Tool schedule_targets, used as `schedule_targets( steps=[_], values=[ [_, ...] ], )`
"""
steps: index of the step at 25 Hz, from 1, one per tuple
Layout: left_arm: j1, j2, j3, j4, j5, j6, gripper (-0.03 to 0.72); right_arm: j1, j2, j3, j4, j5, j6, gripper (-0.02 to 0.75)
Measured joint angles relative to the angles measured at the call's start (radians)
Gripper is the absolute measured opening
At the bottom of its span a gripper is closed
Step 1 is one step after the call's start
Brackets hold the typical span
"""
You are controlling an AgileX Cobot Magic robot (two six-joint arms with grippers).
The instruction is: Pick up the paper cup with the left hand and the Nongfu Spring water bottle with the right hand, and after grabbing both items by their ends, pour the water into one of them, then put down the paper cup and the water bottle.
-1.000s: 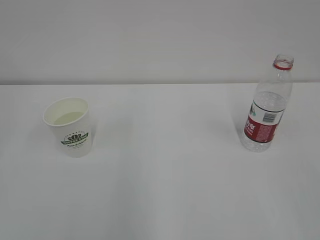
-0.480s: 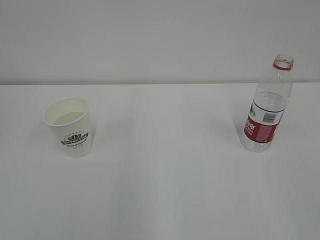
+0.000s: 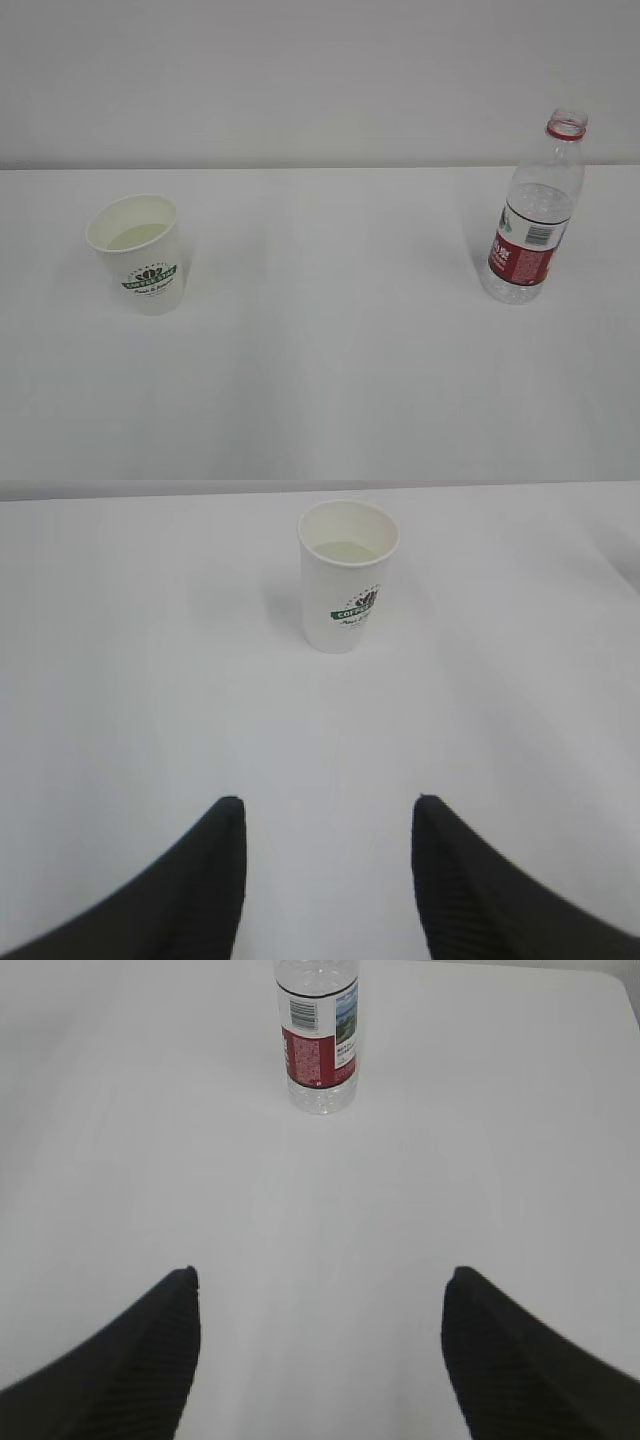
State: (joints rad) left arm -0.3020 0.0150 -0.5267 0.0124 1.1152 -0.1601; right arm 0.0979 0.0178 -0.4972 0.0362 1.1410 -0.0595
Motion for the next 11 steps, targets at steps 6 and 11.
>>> schedule_targets(
  steps=[6,11],
  values=[
    [0.0,0.0,0.0,0.0,-0.002,0.0,0.391,0.0,0.0,0.0,0.0,0.0,0.0,0.568],
    [0.0,0.0,0.0,0.0,-0.002,0.0,0.391,0.0,0.0,0.0,0.0,0.0,0.0,0.568]
  ],
)
